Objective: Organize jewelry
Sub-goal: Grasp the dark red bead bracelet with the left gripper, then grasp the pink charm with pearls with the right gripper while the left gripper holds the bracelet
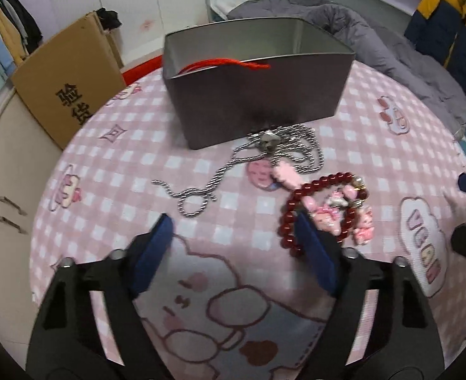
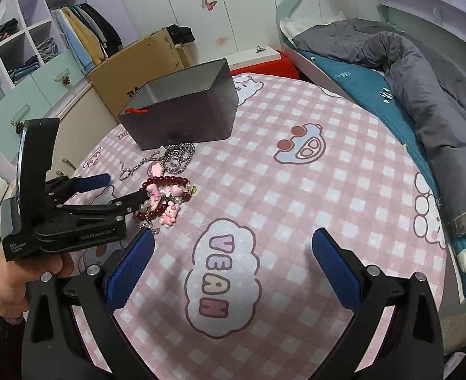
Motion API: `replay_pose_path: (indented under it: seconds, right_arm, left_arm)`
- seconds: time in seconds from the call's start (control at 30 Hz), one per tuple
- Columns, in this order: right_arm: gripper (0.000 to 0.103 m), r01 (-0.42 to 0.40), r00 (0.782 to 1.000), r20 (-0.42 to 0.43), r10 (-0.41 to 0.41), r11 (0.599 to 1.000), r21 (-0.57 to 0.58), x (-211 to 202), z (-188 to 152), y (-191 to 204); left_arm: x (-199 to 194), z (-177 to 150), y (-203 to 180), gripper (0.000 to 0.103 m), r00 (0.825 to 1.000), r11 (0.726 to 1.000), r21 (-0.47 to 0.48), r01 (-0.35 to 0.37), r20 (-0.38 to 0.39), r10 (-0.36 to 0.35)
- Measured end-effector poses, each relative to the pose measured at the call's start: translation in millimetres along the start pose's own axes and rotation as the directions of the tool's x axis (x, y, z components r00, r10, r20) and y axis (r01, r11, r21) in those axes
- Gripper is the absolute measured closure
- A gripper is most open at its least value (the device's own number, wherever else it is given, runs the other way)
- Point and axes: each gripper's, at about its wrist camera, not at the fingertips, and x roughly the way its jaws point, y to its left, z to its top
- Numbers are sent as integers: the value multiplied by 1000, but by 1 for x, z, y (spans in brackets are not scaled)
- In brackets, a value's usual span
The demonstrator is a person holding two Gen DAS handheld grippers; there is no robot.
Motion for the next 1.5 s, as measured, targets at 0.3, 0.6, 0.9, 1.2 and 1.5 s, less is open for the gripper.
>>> replay_pose_path:
  seconds: [0.3, 0.6, 0.9, 1.2, 1.5]
  right_arm:
    - [7, 0, 1000, -5, 0, 1000, 10, 0, -4, -1]
    - [7, -11, 1000, -13, 11, 1000, -26, 5, -3, 11]
    - [7, -82, 996, -55, 76, 990, -118, 21, -5, 48]
    - [29, -201, 979, -119, 164, 876, -440, 53, -16, 135]
    - [94, -118, 992, -94, 80, 830, -545, 70, -16, 149]
  left_arm:
    - [-33, -3, -8, 95, 978, 982, -26, 187, 96, -184]
    - [-101, -22, 19, 95, 950, 969, -88, 230, 238, -204]
    - [-126, -49, 56, 95, 956, 970, -143, 198, 246, -159]
    - [-117, -62, 70, 95, 965, 966, -181, 187, 217, -147]
    - [-120, -71, 84, 95, 966, 961, -218, 168, 230, -117]
